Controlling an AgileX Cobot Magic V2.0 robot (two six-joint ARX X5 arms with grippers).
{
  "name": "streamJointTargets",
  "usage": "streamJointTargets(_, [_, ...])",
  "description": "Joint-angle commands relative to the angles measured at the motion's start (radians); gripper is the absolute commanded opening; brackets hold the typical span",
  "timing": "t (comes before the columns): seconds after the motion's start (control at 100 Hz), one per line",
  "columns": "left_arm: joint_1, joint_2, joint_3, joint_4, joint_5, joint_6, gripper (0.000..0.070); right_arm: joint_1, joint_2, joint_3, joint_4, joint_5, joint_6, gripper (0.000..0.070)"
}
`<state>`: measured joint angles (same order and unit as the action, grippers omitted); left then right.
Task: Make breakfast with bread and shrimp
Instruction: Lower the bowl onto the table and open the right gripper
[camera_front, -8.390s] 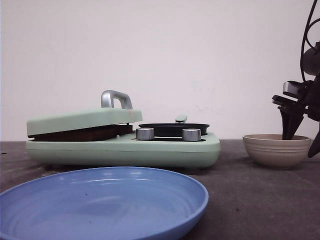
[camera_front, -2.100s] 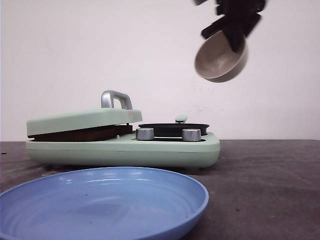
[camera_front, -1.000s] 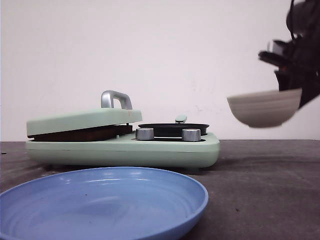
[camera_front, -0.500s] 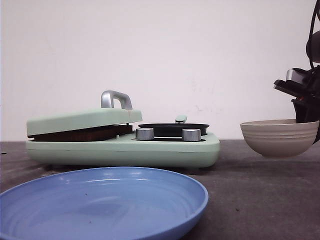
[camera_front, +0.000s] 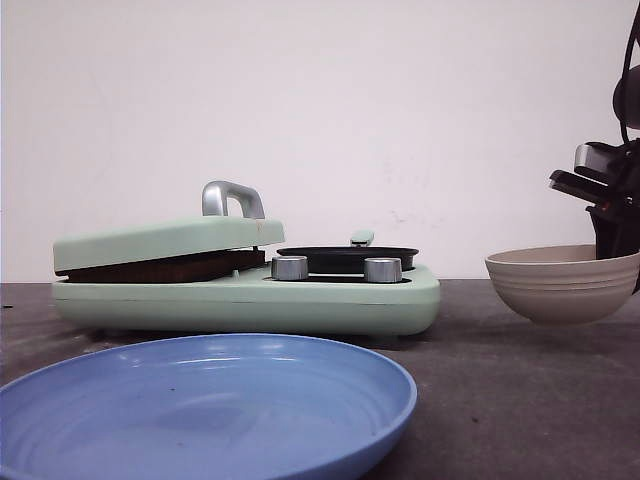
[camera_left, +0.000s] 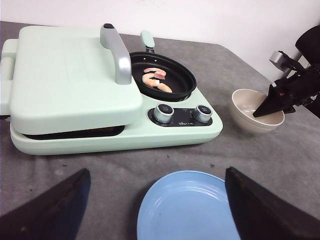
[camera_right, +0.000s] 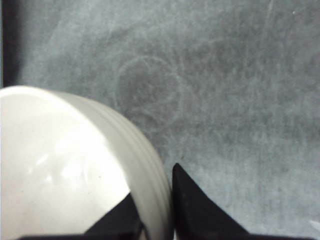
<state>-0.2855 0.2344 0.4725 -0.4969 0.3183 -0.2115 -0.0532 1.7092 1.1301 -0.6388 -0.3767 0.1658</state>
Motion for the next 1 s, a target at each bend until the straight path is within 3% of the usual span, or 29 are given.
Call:
streamJointTargets(0.0, [-0.003, 0.001, 0.009, 0.008, -0.002, -0.003, 0.0470, -0.003, 0.028, 0.008, 0.005, 0.000, 0.011, 0.0004])
streamJointTargets(0.84, [-0.003, 0.001, 0.009, 0.007, -0.004, -0.003, 0.0470, -0.003, 0.064, 0.005, -0.007, -0.015, -0.002, 0.0013])
streamJointTargets(0.99, [-0.003, 0.001, 0.009, 0.007, -0.004, -0.003, 0.0470, -0.003, 0.064, 0.005, -0.008, -0.016, -0.006, 0.0049])
